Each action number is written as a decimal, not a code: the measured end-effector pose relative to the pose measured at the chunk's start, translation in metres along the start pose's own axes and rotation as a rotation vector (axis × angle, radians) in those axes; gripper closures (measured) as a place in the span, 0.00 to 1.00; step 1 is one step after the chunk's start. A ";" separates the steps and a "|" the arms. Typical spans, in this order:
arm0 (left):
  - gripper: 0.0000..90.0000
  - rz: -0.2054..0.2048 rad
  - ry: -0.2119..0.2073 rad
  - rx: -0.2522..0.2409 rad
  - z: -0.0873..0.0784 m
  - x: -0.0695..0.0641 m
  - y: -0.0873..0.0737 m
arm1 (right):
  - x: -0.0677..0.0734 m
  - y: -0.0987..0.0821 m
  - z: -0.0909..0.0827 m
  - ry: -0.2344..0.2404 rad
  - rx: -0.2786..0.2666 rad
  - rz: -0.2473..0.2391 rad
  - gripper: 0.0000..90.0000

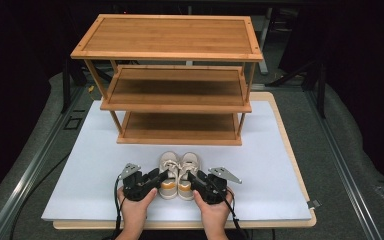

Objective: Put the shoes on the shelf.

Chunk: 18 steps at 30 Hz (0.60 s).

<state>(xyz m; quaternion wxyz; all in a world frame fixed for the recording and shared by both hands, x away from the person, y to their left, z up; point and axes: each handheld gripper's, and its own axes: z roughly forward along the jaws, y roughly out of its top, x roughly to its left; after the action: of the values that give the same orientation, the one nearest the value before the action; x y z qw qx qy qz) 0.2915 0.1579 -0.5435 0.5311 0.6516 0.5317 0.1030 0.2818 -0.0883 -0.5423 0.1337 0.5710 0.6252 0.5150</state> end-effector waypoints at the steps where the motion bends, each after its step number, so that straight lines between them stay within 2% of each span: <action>1: 0.61 -0.002 -0.001 0.000 0.000 0.000 0.000 | 0.000 0.000 -0.001 -0.004 0.006 0.001 0.63; 11: 0.61 -0.001 -0.004 -0.011 -0.004 -0.002 0.009 | 0.004 0.008 -0.003 0.008 -0.010 0.000 0.63; 12: 0.61 -0.001 -0.004 -0.011 -0.004 -0.002 0.009 | 0.004 0.009 -0.004 0.001 0.011 -0.002 0.63; 13: 0.61 0.000 -0.005 -0.010 -0.005 -0.002 0.011 | 0.005 0.010 -0.003 0.012 -0.008 0.003 0.63; 18: 0.62 0.001 -0.009 -0.011 -0.006 -0.004 0.016 | 0.007 0.015 -0.005 0.007 -0.011 0.006 0.63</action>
<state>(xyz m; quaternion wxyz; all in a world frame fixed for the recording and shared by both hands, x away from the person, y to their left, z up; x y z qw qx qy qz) 0.2945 0.1604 -0.5267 0.5372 0.6492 0.5285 0.1033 0.2844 -0.0881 -0.5254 0.1333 0.5705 0.6210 0.5207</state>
